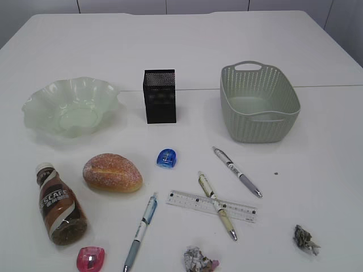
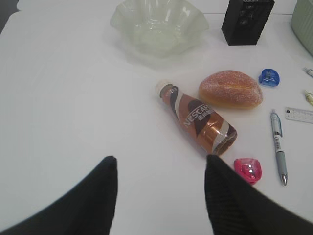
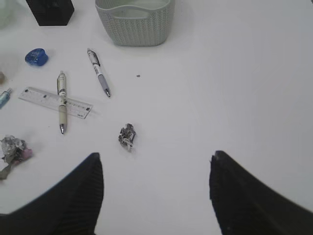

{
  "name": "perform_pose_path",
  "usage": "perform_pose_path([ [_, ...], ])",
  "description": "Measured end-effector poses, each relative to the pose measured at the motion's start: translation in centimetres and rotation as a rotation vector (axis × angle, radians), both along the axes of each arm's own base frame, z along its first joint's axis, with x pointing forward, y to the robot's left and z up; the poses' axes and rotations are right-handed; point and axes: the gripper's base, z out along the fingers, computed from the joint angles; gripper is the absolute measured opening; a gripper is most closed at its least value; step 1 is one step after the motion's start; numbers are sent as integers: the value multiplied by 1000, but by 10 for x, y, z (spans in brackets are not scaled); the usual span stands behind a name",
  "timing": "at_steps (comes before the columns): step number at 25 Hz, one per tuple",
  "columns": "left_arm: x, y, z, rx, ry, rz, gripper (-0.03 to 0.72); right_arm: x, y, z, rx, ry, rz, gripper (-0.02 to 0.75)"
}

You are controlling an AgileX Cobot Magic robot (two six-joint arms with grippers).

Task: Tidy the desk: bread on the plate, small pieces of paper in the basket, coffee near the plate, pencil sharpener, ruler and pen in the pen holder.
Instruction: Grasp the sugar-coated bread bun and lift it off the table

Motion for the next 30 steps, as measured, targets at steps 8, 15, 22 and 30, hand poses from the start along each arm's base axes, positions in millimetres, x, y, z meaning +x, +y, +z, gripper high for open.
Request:
perform_pose_path([
  [8,0,-2,7,-19,-11,-12,417,14,10,25,140,-102,43,448],
  [15,31,-2,43,-19,36,-10,417,74,16,46,205,3,49,438],
  [22,83,-1,47,-7,101,-9,417,141,16,55,147,167,48,438],
  [30,132,-9,54,-53,214,-79,416,198,19,59,90,345,94,438],
])
